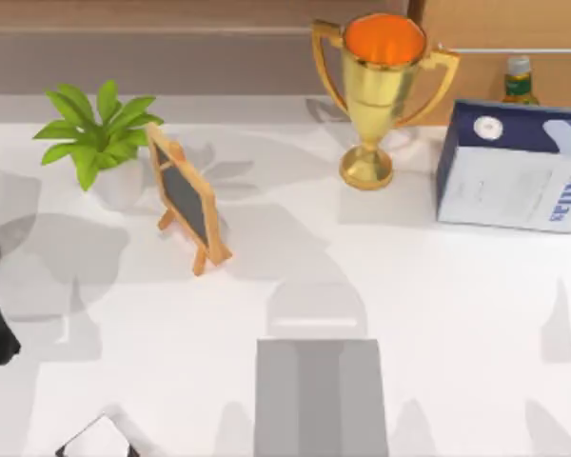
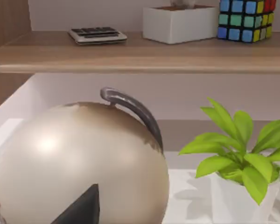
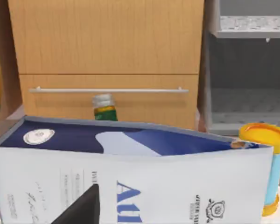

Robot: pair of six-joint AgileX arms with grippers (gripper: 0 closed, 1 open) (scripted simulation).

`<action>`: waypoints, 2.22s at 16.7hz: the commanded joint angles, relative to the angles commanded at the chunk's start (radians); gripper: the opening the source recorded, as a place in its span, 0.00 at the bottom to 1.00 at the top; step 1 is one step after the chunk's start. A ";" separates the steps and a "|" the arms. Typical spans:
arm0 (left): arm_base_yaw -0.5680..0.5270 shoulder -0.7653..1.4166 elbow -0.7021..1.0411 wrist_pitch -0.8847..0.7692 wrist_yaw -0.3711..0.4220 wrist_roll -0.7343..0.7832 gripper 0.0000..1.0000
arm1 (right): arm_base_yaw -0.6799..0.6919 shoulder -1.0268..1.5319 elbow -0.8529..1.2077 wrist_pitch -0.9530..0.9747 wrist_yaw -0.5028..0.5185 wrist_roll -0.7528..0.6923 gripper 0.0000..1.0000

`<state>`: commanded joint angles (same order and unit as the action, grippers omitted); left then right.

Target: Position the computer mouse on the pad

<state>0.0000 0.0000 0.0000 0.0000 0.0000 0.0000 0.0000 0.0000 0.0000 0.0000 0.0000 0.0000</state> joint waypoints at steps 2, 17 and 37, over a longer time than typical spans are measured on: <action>0.000 0.000 0.000 0.000 0.000 0.000 1.00 | 0.000 0.001 0.002 -0.001 0.000 -0.001 1.00; 0.000 0.000 0.000 0.000 0.000 0.000 1.00 | -0.215 1.144 0.812 -0.756 -0.008 -0.467 1.00; 0.000 0.000 0.000 0.000 0.000 0.000 1.00 | -0.264 1.607 1.071 -1.031 0.003 -0.606 1.00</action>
<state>0.0000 0.0000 0.0000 0.0000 0.0000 0.0000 -0.2640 1.6065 1.0706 -1.0313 0.0026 -0.6060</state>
